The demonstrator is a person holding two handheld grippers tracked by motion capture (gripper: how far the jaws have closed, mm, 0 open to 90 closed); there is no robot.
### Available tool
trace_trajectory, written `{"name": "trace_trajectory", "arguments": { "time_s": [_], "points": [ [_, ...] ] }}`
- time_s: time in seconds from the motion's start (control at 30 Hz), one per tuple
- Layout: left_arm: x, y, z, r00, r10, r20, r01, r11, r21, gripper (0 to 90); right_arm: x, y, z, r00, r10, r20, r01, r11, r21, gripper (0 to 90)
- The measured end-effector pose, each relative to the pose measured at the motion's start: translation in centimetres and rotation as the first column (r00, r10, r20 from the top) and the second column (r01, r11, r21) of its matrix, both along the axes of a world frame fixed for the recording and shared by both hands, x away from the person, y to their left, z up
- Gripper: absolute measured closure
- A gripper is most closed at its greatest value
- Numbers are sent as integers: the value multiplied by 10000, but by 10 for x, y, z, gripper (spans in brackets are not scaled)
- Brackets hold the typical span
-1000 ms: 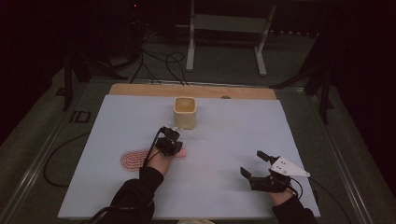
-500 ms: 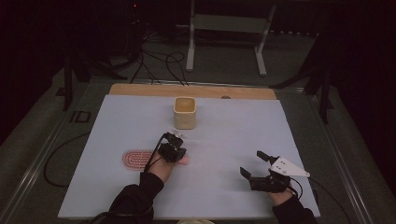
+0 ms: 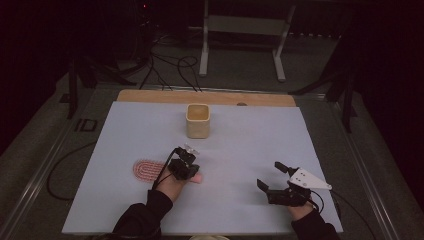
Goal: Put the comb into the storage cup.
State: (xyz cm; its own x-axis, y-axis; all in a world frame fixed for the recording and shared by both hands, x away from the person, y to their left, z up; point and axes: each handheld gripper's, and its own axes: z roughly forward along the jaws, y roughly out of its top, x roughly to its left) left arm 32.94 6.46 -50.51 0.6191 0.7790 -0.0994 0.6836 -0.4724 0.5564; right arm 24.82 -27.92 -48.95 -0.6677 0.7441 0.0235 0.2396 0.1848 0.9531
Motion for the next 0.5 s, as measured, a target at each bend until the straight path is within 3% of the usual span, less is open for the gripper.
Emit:
{"name": "trace_trajectory", "arguments": {
  "time_s": [0.5],
  "points": [
    [-25,3,0,9984,-558,-65,559,9983,159,900,0,0,0,10000,2,54,-2,10000,14,90]
  ]
}}
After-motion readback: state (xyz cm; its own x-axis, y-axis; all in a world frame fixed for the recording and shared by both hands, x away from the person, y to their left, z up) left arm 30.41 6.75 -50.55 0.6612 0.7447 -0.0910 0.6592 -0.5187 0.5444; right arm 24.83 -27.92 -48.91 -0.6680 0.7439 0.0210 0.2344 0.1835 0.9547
